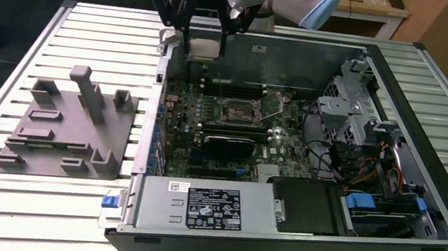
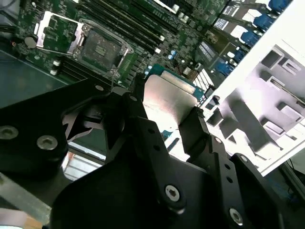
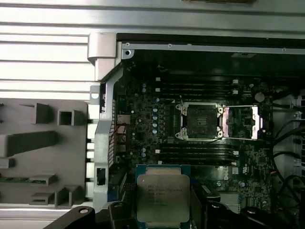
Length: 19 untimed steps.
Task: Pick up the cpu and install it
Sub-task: 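Pick up the cpu and move it towards the insertion slot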
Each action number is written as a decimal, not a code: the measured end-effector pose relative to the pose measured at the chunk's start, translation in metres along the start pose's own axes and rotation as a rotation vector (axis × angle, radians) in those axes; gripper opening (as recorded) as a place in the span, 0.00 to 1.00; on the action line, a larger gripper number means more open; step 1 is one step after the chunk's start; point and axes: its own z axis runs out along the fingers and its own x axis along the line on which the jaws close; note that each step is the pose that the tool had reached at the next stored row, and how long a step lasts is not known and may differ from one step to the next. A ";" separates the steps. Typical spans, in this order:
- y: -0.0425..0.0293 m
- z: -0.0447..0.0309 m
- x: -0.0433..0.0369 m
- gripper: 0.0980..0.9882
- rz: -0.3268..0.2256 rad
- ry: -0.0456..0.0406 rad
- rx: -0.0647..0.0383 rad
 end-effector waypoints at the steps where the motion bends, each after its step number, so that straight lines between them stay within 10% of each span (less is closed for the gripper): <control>1: 0.0000 0.0002 -0.0033 0.50 0.000 0.0003 0.000; 7: -0.0002 0.0032 -0.0201 0.50 0.000 0.0037 0.000; 19: -0.0005 0.0078 -0.0270 0.50 0.000 0.0039 0.000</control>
